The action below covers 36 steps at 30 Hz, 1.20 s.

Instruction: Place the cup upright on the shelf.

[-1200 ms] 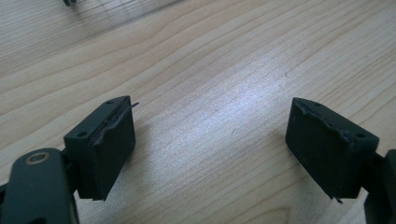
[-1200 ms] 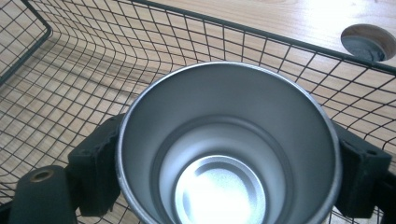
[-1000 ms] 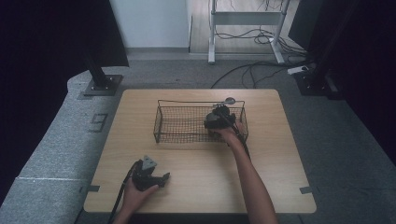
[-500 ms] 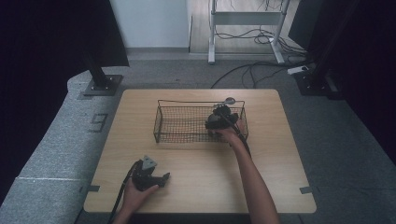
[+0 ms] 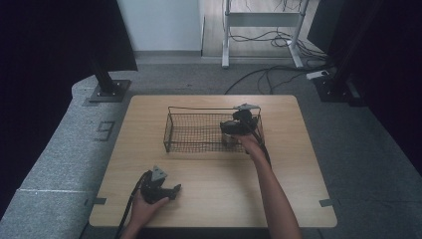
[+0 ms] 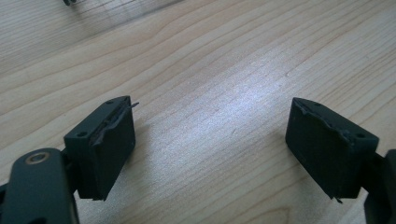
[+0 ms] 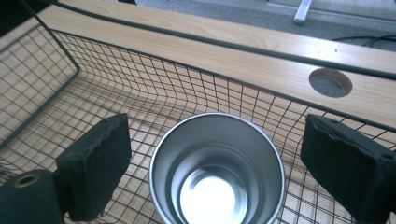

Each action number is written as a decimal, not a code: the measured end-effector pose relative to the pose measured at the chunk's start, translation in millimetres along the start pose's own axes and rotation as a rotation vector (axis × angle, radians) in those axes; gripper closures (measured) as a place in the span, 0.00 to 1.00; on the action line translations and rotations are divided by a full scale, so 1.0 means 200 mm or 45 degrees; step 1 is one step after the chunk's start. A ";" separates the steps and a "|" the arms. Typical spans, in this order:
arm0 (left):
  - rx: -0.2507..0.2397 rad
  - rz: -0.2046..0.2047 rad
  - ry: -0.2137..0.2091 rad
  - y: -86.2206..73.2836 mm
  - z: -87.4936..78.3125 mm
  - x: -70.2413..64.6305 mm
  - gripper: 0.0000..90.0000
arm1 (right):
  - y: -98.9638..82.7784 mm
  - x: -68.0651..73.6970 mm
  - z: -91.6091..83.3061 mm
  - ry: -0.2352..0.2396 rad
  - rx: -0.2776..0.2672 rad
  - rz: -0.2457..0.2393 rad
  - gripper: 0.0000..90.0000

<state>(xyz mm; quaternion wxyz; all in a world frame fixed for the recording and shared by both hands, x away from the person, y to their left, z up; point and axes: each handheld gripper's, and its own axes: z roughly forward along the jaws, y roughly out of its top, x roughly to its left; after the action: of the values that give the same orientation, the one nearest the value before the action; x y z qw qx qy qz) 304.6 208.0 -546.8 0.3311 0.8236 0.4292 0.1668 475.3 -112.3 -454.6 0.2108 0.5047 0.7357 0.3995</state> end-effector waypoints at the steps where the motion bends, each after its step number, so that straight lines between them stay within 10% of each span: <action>1: 0.000 0.000 0.000 0.00 0.00 0.00 0.18 | 0.00 0.00 -0.01 0.001 -0.009 -0.003 0.10; 21: 0.001 0.001 0.002 0.00 0.00 0.00 0.18 | -0.09 0.01 -0.26 0.067 -0.143 -0.055 0.16; 36: 0.001 0.002 0.002 0.00 0.00 0.00 0.18 | -0.38 0.02 -0.49 0.122 -0.191 -0.093 0.18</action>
<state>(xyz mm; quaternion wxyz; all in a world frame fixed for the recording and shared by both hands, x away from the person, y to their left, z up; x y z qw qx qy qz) 304.5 207.8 -546.7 0.3301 0.8240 0.4288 0.1676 360.0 -158.9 -458.0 0.2270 0.4407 0.7308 0.4693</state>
